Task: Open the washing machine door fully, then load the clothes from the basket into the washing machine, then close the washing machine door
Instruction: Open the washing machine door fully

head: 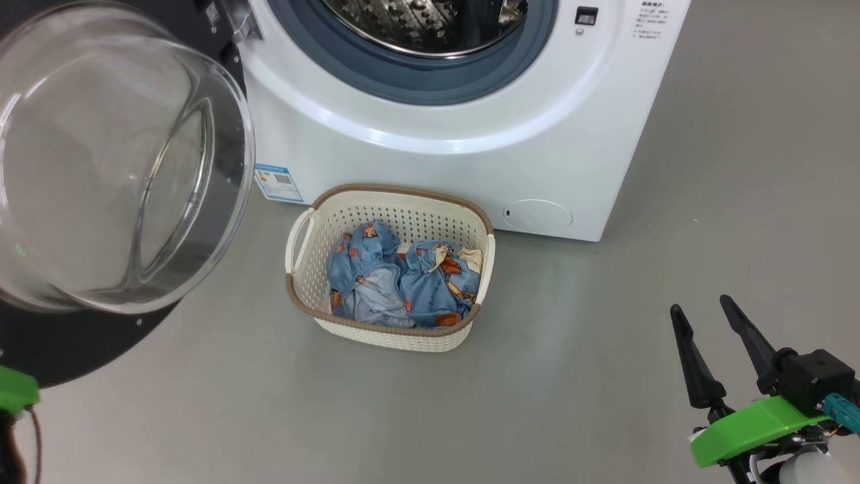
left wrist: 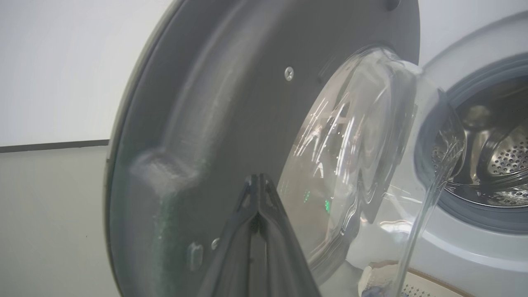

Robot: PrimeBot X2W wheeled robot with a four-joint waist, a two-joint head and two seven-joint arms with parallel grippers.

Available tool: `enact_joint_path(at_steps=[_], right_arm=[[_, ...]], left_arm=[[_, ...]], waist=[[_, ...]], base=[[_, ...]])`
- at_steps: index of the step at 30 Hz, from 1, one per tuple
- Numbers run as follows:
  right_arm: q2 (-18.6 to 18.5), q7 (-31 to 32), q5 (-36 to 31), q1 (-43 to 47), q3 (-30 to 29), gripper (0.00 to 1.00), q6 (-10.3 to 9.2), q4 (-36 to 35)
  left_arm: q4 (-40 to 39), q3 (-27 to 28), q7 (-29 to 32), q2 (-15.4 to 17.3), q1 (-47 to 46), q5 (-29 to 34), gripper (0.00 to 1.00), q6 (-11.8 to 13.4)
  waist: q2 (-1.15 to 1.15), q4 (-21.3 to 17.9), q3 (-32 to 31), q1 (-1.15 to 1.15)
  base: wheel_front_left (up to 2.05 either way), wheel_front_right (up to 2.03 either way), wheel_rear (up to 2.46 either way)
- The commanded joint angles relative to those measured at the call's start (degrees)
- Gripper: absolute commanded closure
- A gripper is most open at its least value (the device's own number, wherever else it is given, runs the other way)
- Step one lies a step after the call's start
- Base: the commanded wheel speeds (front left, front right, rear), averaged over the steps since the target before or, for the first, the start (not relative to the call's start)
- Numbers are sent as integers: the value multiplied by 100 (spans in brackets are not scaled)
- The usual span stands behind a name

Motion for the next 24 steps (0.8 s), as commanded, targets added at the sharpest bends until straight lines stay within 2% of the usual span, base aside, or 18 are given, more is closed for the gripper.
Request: enact_joint_path(at_steps=[1, 10, 21, 22, 23, 24], right_arm=[[-25, -68, 4, -29, 107, 0, 9, -133], [69, -68, 19, 80, 62, 0, 9, -144], [226, -68, 31, 218, 69, 0, 9, -176], [237, -68, 30, 227, 66, 0, 9, -187], [237, -68, 30, 227, 66, 0, 9, -187], [247, -68, 25, 236, 72, 0, 9, -212]], left_arm=[[-263, 165, -37, 216, 47, 84, 100, -18], [-1618, -142, -37, -194, 436, 340, 100, -177], [-2496, -622, -37, -471, 1097, 334, 100, -275], [-2559, -652, -37, -497, 1162, 338, 40, -277], [-2559, -652, -37, -497, 1162, 338, 40, -277], [-2628, -723, -37, -561, 1310, 340, 0, -282]], waist=[[0, -11, -31, 0], [0, -140, -222, 0], [0, -603, -471, 0], [0, -653, -474, 0], [0, -653, -474, 0], [0, -753, -477, 0]], base=[[0, 0, 0], [0, 0, 0], [0, 0, 0], [0, 0, 0], [0, 0, 0], [0, 0, 0]])
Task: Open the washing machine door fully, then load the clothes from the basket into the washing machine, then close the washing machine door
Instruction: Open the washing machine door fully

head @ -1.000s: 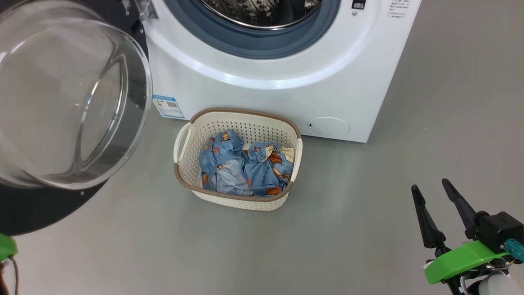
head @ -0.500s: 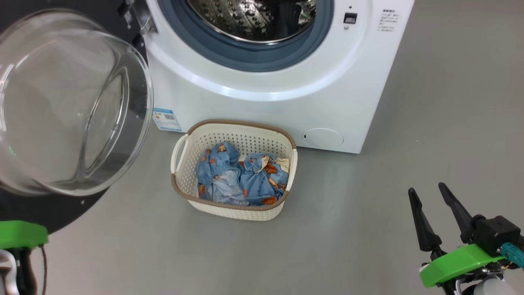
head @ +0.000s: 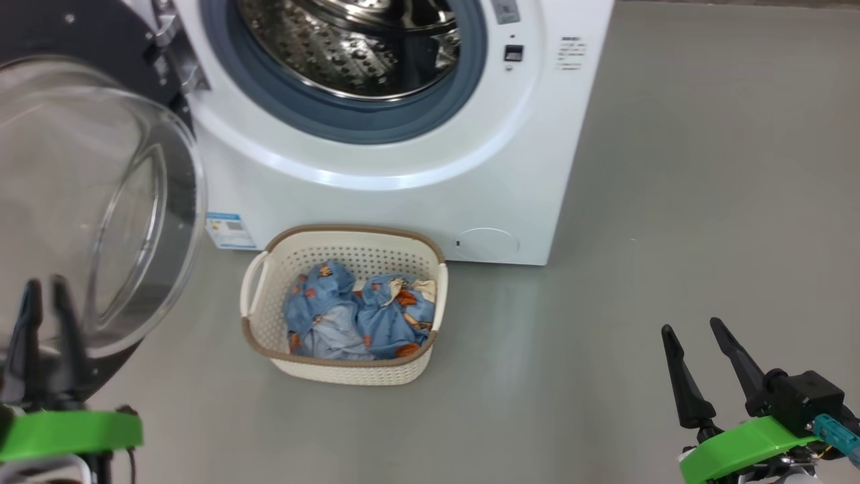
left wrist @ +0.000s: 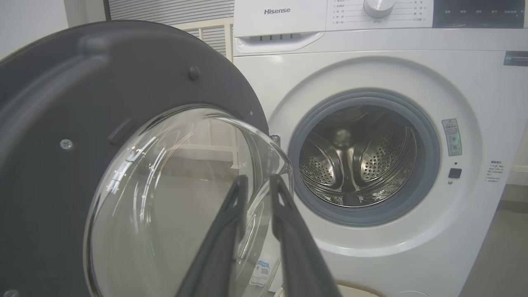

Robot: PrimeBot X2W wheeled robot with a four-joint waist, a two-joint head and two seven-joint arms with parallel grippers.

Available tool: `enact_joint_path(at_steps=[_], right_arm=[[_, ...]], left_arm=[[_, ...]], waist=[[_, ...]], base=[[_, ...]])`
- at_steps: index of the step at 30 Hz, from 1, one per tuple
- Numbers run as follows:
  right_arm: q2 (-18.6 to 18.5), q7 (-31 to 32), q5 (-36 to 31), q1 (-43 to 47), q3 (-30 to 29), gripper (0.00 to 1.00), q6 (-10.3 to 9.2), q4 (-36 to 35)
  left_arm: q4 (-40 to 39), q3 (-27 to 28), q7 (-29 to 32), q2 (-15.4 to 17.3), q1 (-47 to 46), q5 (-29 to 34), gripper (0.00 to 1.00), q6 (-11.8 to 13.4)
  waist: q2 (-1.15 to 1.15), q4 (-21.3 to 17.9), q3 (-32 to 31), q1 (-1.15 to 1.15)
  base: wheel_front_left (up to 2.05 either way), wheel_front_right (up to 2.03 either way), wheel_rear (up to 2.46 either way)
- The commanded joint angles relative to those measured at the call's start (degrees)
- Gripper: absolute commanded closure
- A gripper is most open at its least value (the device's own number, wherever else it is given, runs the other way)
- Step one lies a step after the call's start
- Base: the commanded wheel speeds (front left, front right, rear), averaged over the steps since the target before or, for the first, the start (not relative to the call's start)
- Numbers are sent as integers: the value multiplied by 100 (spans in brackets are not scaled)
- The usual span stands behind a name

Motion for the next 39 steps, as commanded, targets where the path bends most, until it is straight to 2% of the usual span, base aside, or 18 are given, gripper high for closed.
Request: enact_joint_path(at_steps=[1, 10, 20, 39], right_arm=[[-20, -68, -5, -30, 125, 0, 9, -179], [5, -68, -49, 78, 126, 0, 9, -378], [15, -68, -112, 190, 129, 0, 9, -666], [70, -68, -213, 409, -27, 0, 9, -863]], left_arm=[[-191, 136, -36, 103, -7, 12, 0, -23], [49, -196, -36, -103, 565, 150, 0, -31], [23, -298, -36, -211, 1036, 271, 0, -18], [-190, -282, -36, -297, 1760, 386, 0, 34]], waist=[[0, -174, -49, 0], [0, -550, -144, 0], [0, -921, -184, 0], [0, -1032, -320, 0]], base=[[0, 0, 0], [0, 0, 0], [0, 0, 0], [0, 0, 0]])
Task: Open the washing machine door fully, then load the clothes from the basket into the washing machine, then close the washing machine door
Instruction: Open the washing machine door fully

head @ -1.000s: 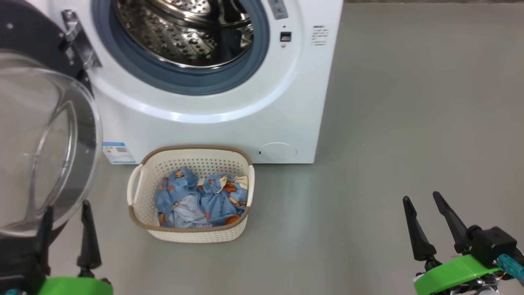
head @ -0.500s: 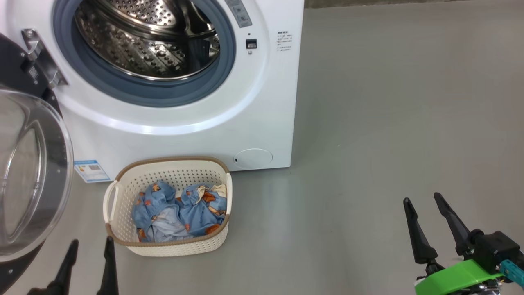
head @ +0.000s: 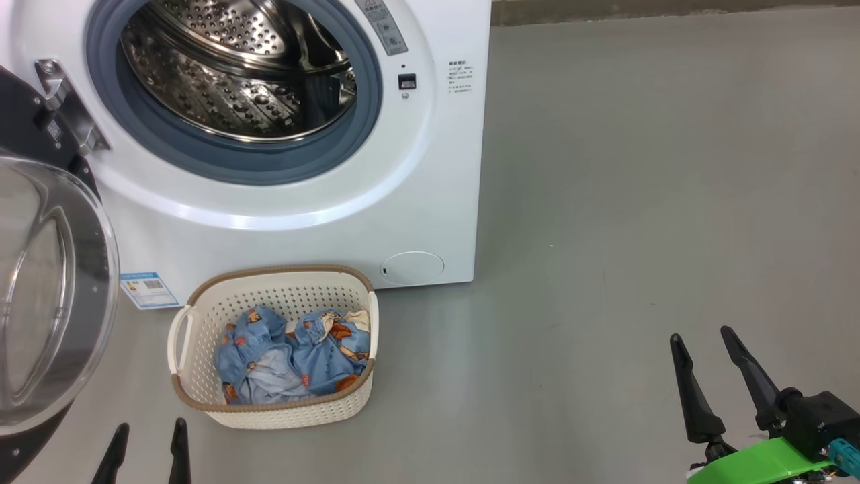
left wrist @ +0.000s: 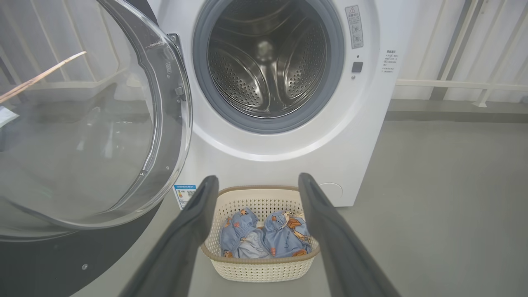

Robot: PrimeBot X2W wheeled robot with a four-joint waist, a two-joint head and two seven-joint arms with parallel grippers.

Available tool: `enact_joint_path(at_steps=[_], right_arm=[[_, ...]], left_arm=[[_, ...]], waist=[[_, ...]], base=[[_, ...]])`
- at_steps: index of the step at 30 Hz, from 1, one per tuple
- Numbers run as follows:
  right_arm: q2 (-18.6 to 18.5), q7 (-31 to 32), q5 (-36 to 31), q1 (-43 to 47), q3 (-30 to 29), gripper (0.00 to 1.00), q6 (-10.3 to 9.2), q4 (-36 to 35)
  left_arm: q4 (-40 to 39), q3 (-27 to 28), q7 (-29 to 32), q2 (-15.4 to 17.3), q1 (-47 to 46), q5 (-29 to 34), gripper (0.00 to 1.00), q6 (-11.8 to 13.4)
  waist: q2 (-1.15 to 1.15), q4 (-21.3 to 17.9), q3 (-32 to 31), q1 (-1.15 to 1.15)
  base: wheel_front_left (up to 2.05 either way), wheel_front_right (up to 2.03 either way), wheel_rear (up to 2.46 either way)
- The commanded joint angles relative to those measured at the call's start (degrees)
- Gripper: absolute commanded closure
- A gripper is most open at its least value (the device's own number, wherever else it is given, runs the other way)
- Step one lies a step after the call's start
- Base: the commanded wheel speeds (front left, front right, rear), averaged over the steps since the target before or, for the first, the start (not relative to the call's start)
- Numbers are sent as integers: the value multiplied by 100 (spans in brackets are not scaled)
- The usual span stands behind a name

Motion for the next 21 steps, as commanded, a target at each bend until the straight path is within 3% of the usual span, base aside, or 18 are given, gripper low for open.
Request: enact_joint_path(at_steps=[1, 21], right_arm=[[-37, -68, -60, -55, 111, 0, 9, -168], [27, -68, -68, -132, 98, 0, 9, -56]], left_arm=[[-171, 210, -37, 36, -46, 42, 0, 23], [0, 320, -37, 38, -105, -17, 0, -5]], waist=[[-1, 6, -8, 0], [-1, 51, -73, 0]], base=[[0, 0, 0], [0, 0, 0]])
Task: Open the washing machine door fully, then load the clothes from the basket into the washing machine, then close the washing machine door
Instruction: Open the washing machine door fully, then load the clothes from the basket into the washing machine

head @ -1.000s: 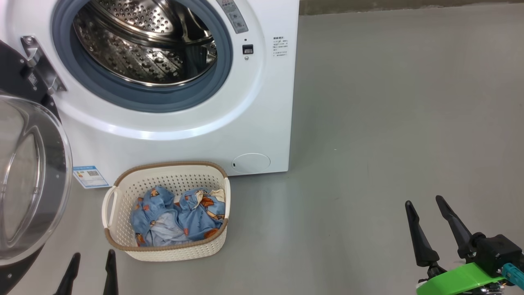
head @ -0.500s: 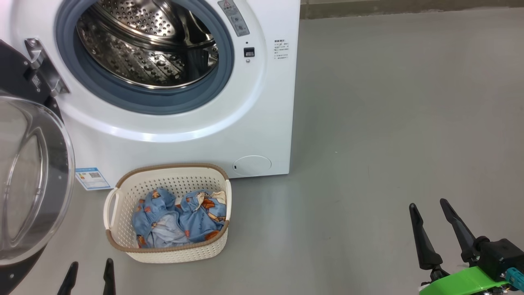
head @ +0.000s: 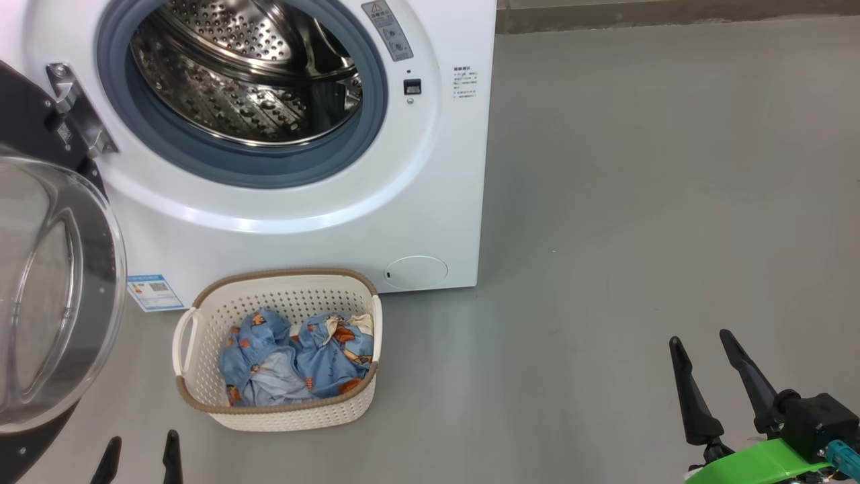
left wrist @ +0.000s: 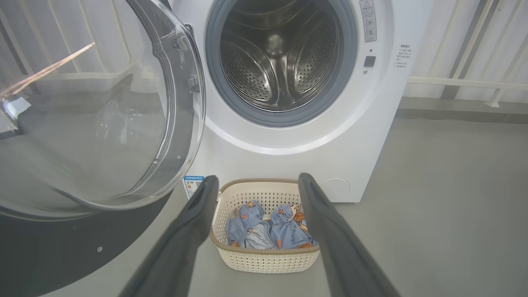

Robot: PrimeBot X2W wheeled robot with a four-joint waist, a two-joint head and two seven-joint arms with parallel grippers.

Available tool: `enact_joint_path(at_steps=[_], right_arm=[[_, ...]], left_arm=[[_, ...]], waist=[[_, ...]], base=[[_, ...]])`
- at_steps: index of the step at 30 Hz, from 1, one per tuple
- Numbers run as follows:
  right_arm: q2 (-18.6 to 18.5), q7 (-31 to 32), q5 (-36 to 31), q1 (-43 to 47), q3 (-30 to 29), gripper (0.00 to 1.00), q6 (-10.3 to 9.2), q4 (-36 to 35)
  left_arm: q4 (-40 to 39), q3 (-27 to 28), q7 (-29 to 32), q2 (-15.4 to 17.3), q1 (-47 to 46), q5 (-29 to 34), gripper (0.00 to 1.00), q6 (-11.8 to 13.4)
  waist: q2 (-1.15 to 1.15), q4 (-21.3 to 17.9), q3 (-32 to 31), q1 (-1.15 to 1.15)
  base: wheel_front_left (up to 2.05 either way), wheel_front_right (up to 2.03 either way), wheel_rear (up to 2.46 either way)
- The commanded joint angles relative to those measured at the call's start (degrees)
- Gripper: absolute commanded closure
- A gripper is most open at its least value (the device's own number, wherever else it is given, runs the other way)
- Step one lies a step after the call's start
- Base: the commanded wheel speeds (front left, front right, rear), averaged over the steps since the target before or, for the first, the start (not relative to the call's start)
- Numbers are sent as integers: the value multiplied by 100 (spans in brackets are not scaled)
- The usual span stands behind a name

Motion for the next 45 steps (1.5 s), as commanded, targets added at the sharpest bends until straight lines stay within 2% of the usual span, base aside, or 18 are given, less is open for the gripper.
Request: enact_joint_path(at_steps=[1, 45], right_arm=[[-32, -68, -59, -137, 140, 0, 9, -112], [-102, -68, 24, -90, 165, 0, 9, -14]], left_arm=[[-94, 207, -37, 43, -210, 31, 0, -7], [199, 272, -37, 54, -326, 52, 0, -62]], waist=[[0, 4, 3, 0], [0, 136, -26, 0]], base=[[0, 0, 0], [5, -5, 0]])
